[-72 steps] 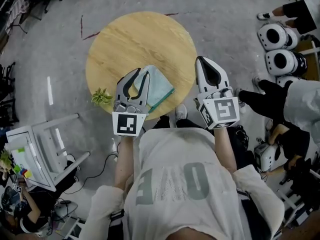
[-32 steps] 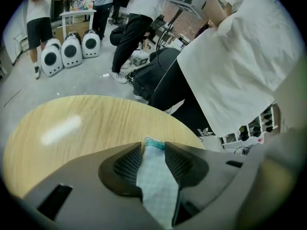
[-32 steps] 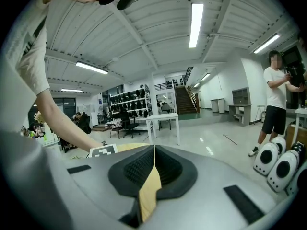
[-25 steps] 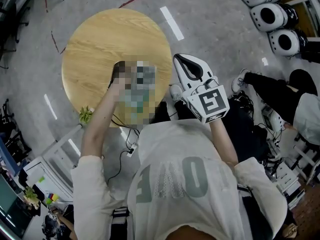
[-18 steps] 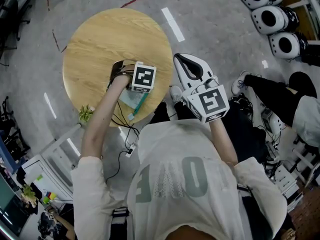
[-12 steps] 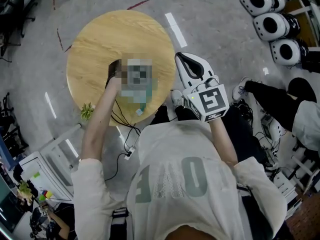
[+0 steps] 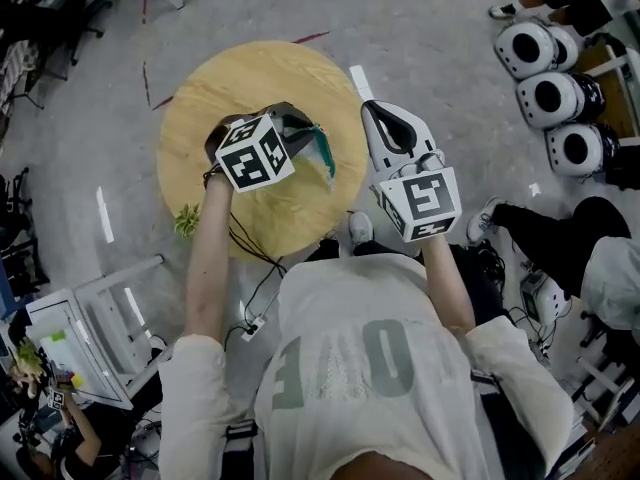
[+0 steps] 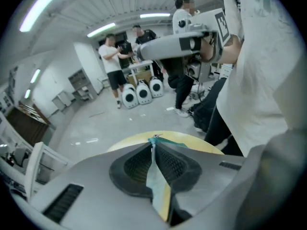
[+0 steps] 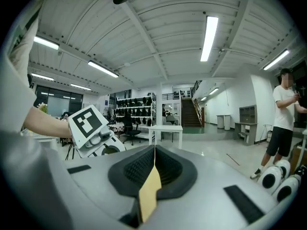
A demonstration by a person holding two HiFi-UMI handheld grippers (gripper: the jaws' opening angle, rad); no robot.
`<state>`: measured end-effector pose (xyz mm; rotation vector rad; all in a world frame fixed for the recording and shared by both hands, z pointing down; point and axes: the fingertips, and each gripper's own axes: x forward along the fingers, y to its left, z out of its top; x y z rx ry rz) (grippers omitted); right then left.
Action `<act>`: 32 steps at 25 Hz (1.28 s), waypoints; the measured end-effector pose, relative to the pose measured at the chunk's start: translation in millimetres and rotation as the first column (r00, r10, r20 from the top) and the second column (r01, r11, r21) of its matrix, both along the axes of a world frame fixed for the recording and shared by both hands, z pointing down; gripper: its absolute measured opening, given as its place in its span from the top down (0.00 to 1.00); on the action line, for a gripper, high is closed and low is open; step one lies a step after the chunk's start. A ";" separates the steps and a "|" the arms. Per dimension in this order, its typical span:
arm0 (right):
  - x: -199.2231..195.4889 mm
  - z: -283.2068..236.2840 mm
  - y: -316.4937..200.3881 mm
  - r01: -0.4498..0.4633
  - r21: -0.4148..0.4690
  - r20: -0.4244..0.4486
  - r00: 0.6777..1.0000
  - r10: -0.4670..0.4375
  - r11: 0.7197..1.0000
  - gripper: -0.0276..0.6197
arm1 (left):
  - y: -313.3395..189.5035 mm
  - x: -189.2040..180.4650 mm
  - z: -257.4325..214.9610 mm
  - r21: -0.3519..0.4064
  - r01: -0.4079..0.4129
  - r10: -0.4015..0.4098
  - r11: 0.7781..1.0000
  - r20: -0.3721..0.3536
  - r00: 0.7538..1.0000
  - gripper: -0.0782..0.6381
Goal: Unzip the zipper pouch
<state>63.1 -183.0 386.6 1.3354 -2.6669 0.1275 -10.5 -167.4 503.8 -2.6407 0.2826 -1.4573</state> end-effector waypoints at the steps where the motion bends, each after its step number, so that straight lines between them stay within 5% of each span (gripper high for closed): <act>1: -2.4 -6.3 -3.5 -0.003 0.013 0.004 1.000 0.002 1.000 0.91 | -8.6 -1.6 -15.9 0.065 0.040 -0.037 0.997 -0.044 0.998 0.82; 3: -7.9 -20.1 -10.0 -0.007 0.032 0.029 1.000 0.006 0.999 0.91 | -25.1 -7.3 -50.5 0.200 0.138 -0.112 0.970 -0.137 0.984 0.82; 6: -16.2 -43.8 -17.1 -0.006 0.043 0.116 0.993 0.001 0.999 0.91 | -42.5 -19.0 -103.3 0.371 0.299 -0.207 0.879 -0.268 0.941 0.82; 8: -22.5 -59.9 -20.9 0.005 0.043 0.195 0.981 -0.013 0.999 0.91 | -49.4 -27.8 -135.3 0.442 0.409 -0.262 0.799 -0.356 0.897 0.82; 11: -36.0 -76.2 -18.9 0.050 -0.004 0.333 0.942 -0.045 0.999 0.91 | -46.2 -45.0 -174.6 0.469 0.576 -0.339 0.670 -0.497 0.799 0.83; 15: -56.4 -92.9 -11.3 0.173 -0.109 0.565 0.821 -0.083 0.979 0.91 | -25.6 -68.1 -214.3 0.470 0.738 -0.376 0.485 -0.650 0.661 0.83; 18: -73.5 -105.6 0.2 0.278 -0.123 0.665 0.736 -0.129 0.953 0.91 | -0.4 -79.1 -241.6 0.518 0.778 -0.326 0.354 -0.712 0.622 0.83; 20: -80.4 -111.3 9.4 0.321 -0.112 0.678 0.716 -0.163 0.941 0.91 | 17.2 -83.8 -249.2 0.512 0.806 -0.325 0.296 -0.740 0.589 0.83; 23: -86.0 -116.0 18.3 0.347 -0.092 0.666 0.718 -0.201 0.933 0.91 | 33.9 -92.5 -251.0 0.482 0.844 -0.348 0.237 -0.769 0.537 0.83; 27: -99.0 -119.1 24.1 0.365 -0.083 0.668 0.711 -0.220 0.927 0.91 | 43.0 -111.5 -247.3 0.456 0.865 -0.373 0.208 -0.781 0.501 0.83; 32: -120.4 -141.7 24.7 0.478 -0.075 0.743 0.612 -0.271 0.875 0.91 | 45.7 -116.5 -245.8 0.459 0.867 -0.378 0.196 -0.780 0.498 0.83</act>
